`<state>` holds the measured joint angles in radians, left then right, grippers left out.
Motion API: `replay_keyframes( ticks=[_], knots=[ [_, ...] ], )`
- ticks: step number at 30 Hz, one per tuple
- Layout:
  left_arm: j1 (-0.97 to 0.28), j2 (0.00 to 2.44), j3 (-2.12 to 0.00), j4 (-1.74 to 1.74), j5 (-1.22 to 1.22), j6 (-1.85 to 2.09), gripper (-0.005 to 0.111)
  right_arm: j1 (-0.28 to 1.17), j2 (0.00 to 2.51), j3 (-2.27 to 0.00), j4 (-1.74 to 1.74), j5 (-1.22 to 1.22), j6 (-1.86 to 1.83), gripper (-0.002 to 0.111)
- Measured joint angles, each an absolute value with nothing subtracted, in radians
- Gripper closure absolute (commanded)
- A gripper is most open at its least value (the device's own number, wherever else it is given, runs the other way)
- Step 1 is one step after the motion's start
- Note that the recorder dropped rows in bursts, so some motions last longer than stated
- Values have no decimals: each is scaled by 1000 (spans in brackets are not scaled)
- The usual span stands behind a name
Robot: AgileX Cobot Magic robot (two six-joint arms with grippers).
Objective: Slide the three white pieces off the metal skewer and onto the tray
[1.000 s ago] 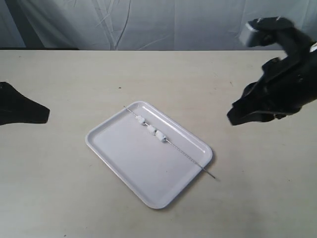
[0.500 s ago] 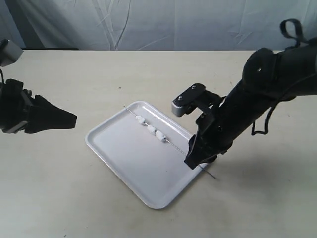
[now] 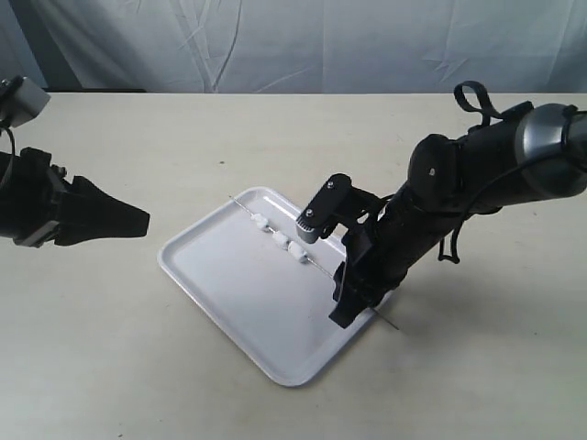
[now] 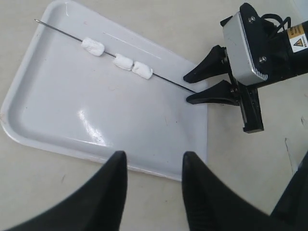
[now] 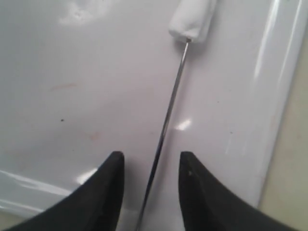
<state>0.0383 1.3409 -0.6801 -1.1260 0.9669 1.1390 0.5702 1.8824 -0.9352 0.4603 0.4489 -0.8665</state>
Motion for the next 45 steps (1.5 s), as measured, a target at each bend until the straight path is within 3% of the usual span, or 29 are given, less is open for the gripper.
replay_keyframes(
  ticks=[8,14,26,32,38,45],
  knots=[
    [38,1341,-680,-1128,969,1141,69,570,1913,-944,458,440,-861,73],
    [38,1341,-680,-1134,971,1141,69,570,1922,-952,456,452,-854,109],
    [38,1360,-668,-1188,969,1001,73,570,1920,-968,435,493,-728,108],
    [38,1488,-471,-1655,981,1193,73,570,1828,-979,484,568,-466,108],
    [38,1553,-409,-1728,1001,1258,73,582,1798,-979,787,613,-473,108],
    [38,1557,-503,-1730,916,1196,73,668,1794,-979,954,637,-486,108]
  ],
)
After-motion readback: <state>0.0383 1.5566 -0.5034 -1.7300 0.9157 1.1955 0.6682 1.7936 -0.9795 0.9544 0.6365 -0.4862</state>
